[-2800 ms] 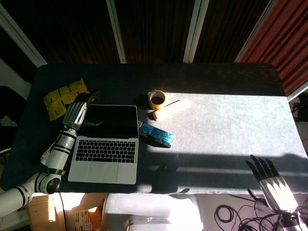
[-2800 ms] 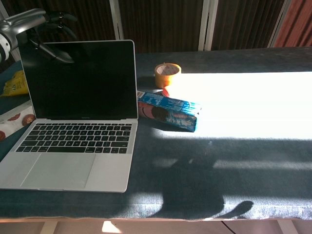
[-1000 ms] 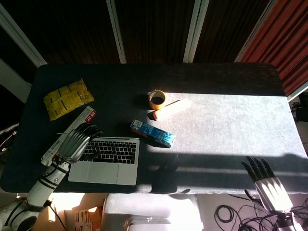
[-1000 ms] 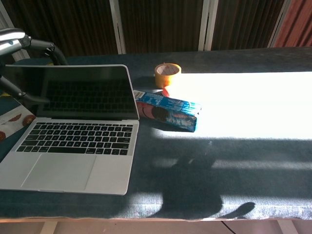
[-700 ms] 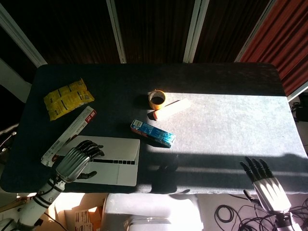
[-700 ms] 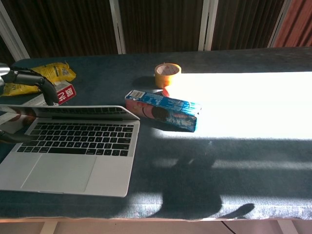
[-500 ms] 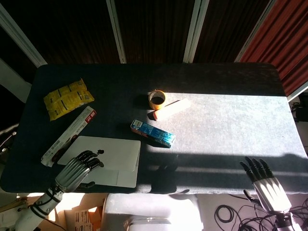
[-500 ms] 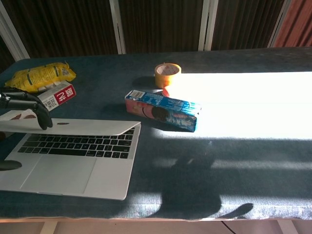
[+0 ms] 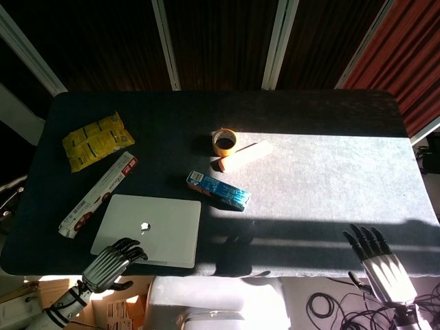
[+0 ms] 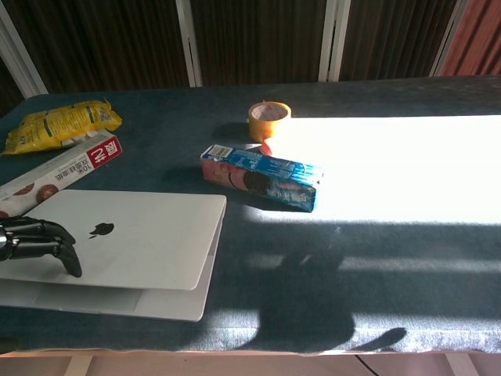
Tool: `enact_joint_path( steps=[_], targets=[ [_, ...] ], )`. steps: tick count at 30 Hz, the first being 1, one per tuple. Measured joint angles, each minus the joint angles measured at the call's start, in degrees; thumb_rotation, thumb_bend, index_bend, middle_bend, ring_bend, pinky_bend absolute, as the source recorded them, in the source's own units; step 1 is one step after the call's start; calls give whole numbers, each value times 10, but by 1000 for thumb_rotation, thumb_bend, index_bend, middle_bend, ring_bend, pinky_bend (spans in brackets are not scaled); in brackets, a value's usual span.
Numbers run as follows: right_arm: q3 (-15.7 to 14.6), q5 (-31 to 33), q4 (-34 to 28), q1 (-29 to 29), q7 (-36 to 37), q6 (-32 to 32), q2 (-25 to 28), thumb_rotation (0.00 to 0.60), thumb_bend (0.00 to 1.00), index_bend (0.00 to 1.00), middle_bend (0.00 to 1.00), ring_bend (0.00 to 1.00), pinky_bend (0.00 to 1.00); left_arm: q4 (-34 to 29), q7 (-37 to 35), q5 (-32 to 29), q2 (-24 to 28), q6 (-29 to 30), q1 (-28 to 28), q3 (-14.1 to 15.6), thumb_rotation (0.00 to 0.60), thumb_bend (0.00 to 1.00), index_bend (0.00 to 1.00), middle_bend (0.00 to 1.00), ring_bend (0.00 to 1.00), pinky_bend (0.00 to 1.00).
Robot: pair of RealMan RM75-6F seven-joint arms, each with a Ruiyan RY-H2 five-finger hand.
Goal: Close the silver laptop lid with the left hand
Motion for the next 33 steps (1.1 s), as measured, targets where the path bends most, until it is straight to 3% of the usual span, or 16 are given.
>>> enact_joint_path(
  steps=[14,23,27,31,33],
  targets=[
    [0,1,-1,-1,-5,0,-2,600,224,0,0,0,0,70,-59,-19,-44,-41,8,14,587,152,252,246,122,236],
    [1,2,-3,-1,-1,2,0,600,224,0,0,0,0,71,-72,-25,-44,-65,5,26,587,151,177,238,121,236],
    [2,0,-2,-3,6,10,3,600,224,0,0,0,0,56,-74,-11,-32,-25,9,20,586,151,166,238,121,236],
    [3,-2,-1,-6,14,22,6,600,224,0,0,0,0,34,-77,15,-4,65,22,10,584,145,158,238,114,226],
    [4,-4,-1,-8,19,28,7,600,224,0,0,0,0,22,-75,24,14,115,33,6,574,139,108,224,80,180]
  ],
)
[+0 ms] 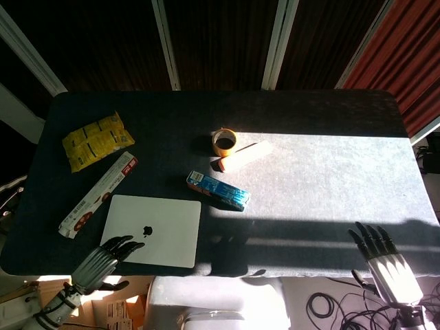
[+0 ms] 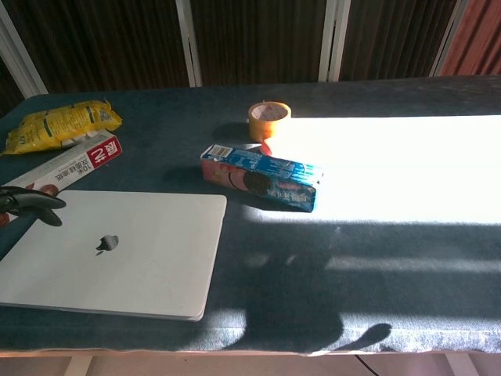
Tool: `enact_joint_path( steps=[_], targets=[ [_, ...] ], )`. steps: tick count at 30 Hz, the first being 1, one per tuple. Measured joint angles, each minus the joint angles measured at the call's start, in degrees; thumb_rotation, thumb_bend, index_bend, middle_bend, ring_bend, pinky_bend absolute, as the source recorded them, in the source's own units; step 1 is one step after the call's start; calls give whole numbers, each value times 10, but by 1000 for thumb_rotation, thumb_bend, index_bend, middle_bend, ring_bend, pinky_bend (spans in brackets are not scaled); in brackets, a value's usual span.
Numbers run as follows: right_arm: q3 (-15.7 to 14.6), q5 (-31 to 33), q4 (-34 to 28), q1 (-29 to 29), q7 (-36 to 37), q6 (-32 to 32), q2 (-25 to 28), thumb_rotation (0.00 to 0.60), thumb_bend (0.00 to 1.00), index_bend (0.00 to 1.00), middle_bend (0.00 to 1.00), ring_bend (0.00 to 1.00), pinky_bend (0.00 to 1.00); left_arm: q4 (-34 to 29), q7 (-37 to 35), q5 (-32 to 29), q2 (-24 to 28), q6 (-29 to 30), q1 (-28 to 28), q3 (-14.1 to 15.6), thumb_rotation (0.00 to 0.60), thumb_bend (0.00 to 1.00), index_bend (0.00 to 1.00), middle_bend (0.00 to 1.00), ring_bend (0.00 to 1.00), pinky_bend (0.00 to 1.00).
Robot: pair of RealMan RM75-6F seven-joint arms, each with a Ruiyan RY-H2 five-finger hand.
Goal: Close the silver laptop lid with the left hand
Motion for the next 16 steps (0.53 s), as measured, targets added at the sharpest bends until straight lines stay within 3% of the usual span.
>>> enact_joint_path(
  steps=[4,7,13,16],
  targets=[
    [3,2,1,-2,3,5,1,600,224,0,0,0,0,-50,19,-4,75,93,53,3,576,117,14,111,10,149],
    [5,4,0,-1,-1,2,-1,600,224,0,0,0,0,-84,29,-22,121,120,105,10,595,101,2,101,4,148],
    [6,6,-2,1,-12,-6,-4,600,224,0,0,0,0,-60,26,-35,94,192,163,12,600,74,0,83,0,147],
    [5,5,-2,0,-12,-3,-5,600,224,0,0,0,0,-49,22,-35,90,185,174,11,600,74,0,83,0,147]
  ],
)
